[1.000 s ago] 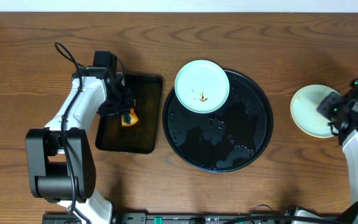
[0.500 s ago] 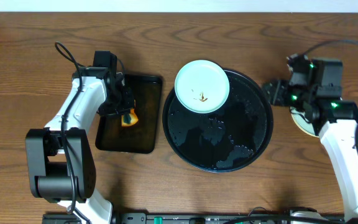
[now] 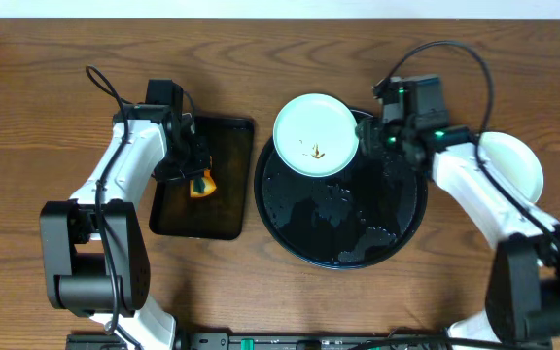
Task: Clean dirty plates on tray and stack at the side
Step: 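Move the right gripper to grip the remaining pale-green plate rim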
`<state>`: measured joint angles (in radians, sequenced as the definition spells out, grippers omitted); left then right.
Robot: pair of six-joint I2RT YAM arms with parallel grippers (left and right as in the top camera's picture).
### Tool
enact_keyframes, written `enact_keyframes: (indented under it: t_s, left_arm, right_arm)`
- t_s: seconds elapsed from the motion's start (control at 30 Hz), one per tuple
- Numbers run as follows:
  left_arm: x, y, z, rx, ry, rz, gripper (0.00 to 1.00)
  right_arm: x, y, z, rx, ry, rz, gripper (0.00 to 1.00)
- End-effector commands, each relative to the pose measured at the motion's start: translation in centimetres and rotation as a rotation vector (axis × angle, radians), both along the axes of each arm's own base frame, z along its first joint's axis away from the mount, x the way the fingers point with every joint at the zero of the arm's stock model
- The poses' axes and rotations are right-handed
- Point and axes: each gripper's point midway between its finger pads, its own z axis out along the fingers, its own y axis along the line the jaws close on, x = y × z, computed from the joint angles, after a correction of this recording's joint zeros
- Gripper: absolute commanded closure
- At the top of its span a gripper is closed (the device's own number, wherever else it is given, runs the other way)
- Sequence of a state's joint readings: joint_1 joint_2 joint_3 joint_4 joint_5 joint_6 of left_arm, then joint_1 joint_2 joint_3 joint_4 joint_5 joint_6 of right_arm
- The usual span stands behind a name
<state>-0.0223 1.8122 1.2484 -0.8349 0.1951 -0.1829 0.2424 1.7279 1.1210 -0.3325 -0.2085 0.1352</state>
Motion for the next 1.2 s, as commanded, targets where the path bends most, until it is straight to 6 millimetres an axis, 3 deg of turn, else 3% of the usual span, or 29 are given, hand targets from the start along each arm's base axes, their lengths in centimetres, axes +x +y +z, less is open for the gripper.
enact_keyframes:
  t_s: [0.0,0.37,0.47,0.6,0.63,0.9,1.17]
  left_arm:
    - [-0.3,0.3,-0.2,0.013,0.009,0.002,0.85]
    - [-0.3,0.3,-0.2,0.013,0.009,0.002,0.87]
    - [-0.3,0.3,-0.2,0.013,0.010,0.002,0.87]
    - [-0.3,0.3,-0.2,0.013,0.010,0.002,0.87]
    - [-0.4,0.3,-0.2,0.013,0.010,0.002,0.87]
    - [-0.6,0.3,-0.2,0.011,0.022,0.001,0.92]
    - [-0.7,-2.3,0.2,-0.094,-0.006,-0.155,0.93]
  right_arm:
    - [0.9,-0.1,-1.3,-0.049,-0.011,-0.030,0.50]
    - [1.3,0.2,-7.4,-0.039,0.098,-0.108,0.55]
    - [1.3,0.6,-7.9,-0.020,0.109,-0.106,0.70]
    - [1.0,0.6,-8.2,-0.018,0.125,-0.115,0.98]
    - [0.8,0.6,-8.3,-0.021,0.134,-0.115,0.99]
    - [-3.7,-1.2,-10.2,-0.114,0.326,-0.131,0.99]
    - [-7.6,-2.7,-10.2,-0.183,0.472,-0.136,0.99]
